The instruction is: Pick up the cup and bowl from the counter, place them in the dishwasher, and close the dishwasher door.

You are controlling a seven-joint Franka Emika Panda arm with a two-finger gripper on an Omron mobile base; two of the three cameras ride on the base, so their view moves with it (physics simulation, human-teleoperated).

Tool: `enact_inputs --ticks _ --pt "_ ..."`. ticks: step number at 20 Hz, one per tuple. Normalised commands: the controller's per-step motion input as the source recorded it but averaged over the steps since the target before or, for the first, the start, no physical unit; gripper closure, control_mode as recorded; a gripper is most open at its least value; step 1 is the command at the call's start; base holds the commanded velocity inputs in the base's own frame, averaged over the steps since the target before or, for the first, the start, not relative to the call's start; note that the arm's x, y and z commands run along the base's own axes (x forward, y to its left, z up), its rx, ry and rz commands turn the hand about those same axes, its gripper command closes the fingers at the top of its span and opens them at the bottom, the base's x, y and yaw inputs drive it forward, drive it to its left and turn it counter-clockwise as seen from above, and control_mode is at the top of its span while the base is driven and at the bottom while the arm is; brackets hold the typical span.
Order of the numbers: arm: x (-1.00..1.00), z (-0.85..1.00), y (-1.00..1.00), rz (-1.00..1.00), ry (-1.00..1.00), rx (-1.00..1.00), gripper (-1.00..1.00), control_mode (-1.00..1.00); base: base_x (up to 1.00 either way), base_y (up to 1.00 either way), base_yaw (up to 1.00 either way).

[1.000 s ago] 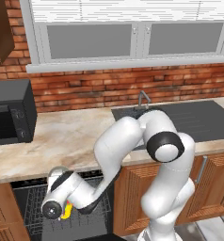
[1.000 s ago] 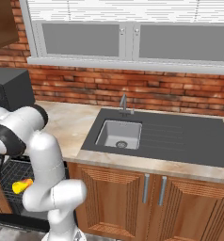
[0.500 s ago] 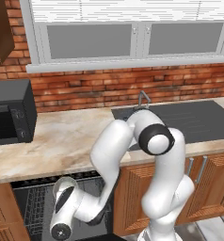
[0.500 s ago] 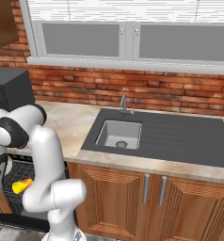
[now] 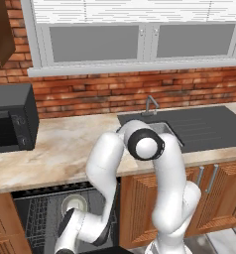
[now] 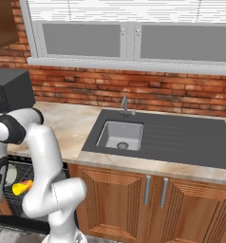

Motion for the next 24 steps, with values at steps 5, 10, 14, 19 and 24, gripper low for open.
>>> enact_inputs --ticks 5,10,14,19,24 --pt "0.07 -0.04 0.0 0.0 -0.03 0.06 1.0 -1.0 0.0 0.0 0.0" --pt "0.23 0.0 0.0 0.0 -0.01 0.09 1.0 -1.0 0.0 0.0 0.0" --pt "0.4 0.0 0.02 0.02 0.0 0.19 1.0 -1.0 0.0 0.0 0.0" --pt "0.19 -0.08 0.32 0.06 0.0 0.22 1.0 -1.0 0.0 0.0 0.0" --pt "0.04 -0.47 0.47 0.03 0.02 0.17 1.0 -1.0 0.0 0.0 0.0"
